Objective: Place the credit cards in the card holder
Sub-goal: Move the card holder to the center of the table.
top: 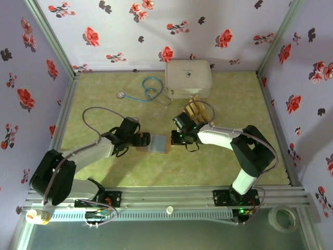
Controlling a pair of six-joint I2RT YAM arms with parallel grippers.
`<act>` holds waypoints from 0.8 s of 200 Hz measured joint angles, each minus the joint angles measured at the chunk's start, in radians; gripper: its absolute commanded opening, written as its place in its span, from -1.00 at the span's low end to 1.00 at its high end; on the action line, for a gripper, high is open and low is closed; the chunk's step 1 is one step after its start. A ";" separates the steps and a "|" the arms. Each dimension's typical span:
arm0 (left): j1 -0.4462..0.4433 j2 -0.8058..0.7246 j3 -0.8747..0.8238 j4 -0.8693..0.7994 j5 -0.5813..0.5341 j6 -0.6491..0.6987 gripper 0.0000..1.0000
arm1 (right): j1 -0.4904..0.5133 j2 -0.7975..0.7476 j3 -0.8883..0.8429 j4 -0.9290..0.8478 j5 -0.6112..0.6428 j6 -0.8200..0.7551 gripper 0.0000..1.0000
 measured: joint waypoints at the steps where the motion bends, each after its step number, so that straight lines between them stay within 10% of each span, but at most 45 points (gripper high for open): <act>1: 0.000 0.000 0.000 0.000 0.000 0.000 0.99 | 0.000 0.000 0.000 -0.001 0.000 -0.001 -1.00; 119: 0.000 -0.001 0.000 0.000 0.037 0.000 0.99 | -0.063 -0.064 -0.041 -0.126 0.014 -0.194 -1.00; 160: -0.002 -0.001 0.004 0.000 0.037 0.000 0.99 | -0.067 -0.056 -0.023 -0.150 0.000 -0.206 -0.27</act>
